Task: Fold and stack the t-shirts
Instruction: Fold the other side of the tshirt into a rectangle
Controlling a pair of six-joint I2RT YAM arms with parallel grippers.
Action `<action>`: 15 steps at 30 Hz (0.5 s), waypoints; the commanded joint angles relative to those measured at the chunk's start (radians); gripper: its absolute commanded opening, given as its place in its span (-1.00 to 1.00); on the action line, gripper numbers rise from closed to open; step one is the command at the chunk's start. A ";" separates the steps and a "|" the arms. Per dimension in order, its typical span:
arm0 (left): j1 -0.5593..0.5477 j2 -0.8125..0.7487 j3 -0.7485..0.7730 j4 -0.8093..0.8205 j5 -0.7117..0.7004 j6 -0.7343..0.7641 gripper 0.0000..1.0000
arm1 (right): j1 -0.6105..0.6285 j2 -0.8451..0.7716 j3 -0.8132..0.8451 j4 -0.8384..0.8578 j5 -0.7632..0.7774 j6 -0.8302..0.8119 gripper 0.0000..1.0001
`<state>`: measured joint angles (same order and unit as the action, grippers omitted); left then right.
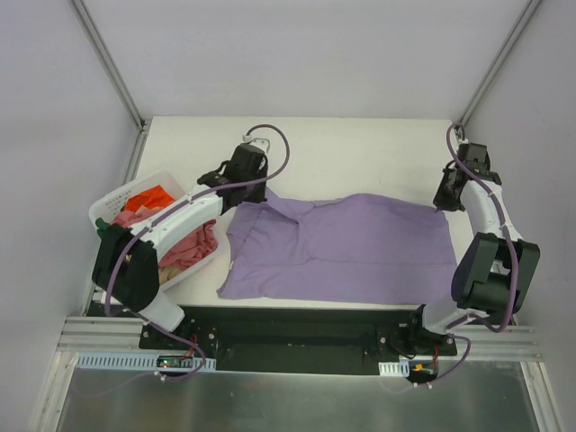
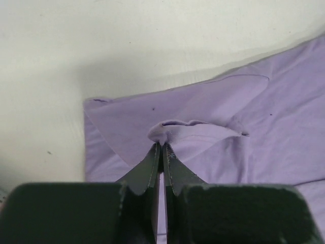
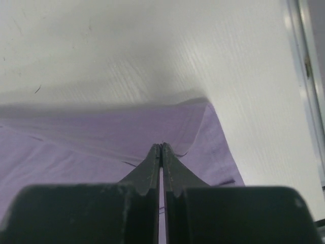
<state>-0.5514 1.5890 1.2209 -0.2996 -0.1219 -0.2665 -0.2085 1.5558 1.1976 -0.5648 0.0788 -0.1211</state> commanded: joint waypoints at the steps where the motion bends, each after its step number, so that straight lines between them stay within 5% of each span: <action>1: -0.007 -0.125 -0.075 0.047 -0.061 -0.072 -1.00 | -0.017 -0.068 0.000 0.014 0.108 -0.034 -0.99; 15: -0.008 -0.311 -0.090 -0.110 -0.091 -0.220 -1.00 | -0.026 -0.117 0.011 0.000 0.085 -0.083 -0.99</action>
<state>-0.5560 1.3415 1.1225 -0.3283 -0.1516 -0.4061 -0.2276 1.4921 1.1961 -0.5617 0.1459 -0.1780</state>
